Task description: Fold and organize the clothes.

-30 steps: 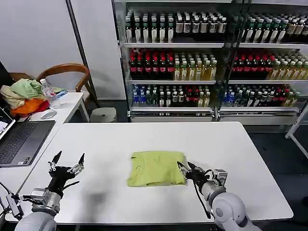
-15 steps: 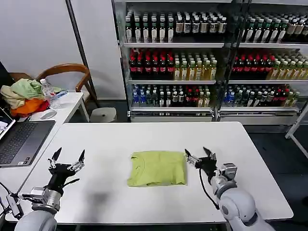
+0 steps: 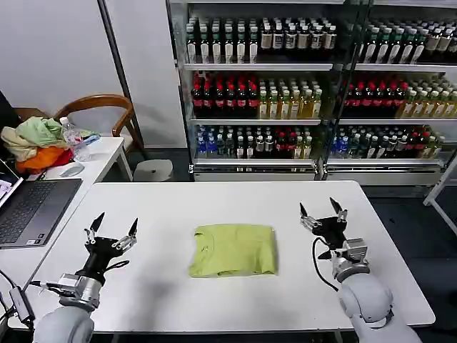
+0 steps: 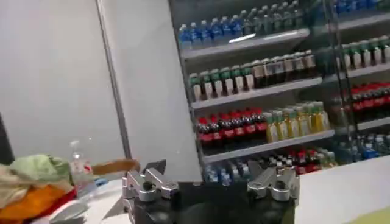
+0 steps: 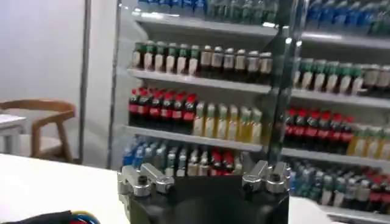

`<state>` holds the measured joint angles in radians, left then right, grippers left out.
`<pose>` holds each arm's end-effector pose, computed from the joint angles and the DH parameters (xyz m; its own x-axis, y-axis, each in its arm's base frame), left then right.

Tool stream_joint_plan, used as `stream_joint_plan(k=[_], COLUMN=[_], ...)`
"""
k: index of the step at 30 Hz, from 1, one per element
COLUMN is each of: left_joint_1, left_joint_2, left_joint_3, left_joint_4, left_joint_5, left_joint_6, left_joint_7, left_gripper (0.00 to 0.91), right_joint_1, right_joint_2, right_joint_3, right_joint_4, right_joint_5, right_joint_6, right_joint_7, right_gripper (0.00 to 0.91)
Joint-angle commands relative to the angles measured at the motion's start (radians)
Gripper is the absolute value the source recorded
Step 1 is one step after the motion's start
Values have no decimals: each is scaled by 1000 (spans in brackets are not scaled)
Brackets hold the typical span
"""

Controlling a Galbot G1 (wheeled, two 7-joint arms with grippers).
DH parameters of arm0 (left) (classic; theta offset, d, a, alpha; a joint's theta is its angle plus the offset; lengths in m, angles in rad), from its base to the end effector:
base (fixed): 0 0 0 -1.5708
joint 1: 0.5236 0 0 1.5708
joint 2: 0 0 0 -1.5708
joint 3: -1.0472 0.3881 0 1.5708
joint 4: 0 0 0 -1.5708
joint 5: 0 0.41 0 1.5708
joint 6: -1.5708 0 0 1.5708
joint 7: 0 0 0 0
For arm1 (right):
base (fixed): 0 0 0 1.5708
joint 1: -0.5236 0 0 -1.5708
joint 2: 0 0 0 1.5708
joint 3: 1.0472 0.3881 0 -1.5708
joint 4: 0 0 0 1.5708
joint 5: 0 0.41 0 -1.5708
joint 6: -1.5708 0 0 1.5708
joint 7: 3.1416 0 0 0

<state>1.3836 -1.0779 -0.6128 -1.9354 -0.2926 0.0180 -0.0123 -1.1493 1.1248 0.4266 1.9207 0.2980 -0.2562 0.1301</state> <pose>0.2951 0.1445 -0.3119 -0.9967 0.0798 -0.0114 0.0760 0.9768 0.2002 0.3569 -0.0731 -0.2773 -0.9956 -0.0710 0.0611 -0.0793 0.9861 -0.1460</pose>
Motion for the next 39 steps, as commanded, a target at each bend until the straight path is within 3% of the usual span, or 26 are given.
stream_joint_plan(k=[1, 15, 20, 25, 29, 39], left_joint_1=[-101, -209, -212, -178, -156, -112], left_joint_2=[0, -9, -17, -44, -55, -49], left_joint_3=[97, 152, 158, 140, 107, 62], left_joint_4=[18, 82, 73, 67, 71, 28], left_joint_5=[25, 40, 80, 106, 149, 116], left_joint_6=[-14, -23, 0, -9, -37, -40], left_joint_7=[7, 11, 6, 3, 41, 28], left_gripper=[907, 907, 907, 907, 907, 907], right_joint_1=[-46, -82, -91, -104, -109, -108], right_joint_2=[0, 29, 25, 25, 30, 34], right_joint_3=[108, 137, 135, 131, 128, 104], right_joint_4=[-58, -49, -56, -53, -65, -57], right_joint_5=[-78, -119, -157, -200, -322, -319], right_joint_6=[139, 160, 200, 255, 309, 298], right_joint_7=[-39, -47, -120, -141, -134, -118], right_gripper=[907, 907, 907, 907, 907, 907])
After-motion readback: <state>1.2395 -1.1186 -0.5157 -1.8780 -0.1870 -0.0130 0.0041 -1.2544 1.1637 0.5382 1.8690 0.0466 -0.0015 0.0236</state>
